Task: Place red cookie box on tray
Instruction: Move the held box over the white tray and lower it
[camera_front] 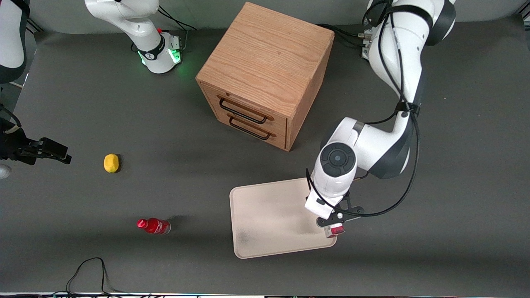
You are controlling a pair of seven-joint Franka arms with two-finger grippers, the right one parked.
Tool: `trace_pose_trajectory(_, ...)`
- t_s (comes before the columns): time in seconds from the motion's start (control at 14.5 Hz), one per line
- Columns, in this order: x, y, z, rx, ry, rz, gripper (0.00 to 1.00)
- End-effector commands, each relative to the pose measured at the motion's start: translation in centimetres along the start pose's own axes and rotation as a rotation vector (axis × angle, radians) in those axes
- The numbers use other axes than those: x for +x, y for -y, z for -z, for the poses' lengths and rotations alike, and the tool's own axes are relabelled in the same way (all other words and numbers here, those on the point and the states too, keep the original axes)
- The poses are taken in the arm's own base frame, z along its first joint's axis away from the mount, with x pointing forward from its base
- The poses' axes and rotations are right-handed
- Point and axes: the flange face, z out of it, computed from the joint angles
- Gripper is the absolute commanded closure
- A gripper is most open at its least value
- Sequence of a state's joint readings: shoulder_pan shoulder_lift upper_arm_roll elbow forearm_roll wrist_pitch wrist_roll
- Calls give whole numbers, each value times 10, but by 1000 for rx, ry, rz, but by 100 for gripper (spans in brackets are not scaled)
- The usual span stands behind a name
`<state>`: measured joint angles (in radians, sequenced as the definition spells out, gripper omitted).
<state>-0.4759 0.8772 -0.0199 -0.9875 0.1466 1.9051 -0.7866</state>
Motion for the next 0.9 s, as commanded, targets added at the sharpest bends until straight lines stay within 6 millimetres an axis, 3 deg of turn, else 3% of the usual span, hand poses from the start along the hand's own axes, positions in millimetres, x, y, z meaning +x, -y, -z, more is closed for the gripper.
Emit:
trace_pose_trajectory(0.0,0,-5,-27,2,-39,-2,100)
trace_pose_trajectory(0.35,-6,-4,-86,4,-57,-9,100)
trace_pose_trajectory(0.69,-8,-6,-87,6,-54,13,100)
trace_pose_trajectory(0.76,-7,-5,-87,7,-56,12,95)
trace_pose_trajectory(0.83,-7,-5,-87,8,-57,6,52)
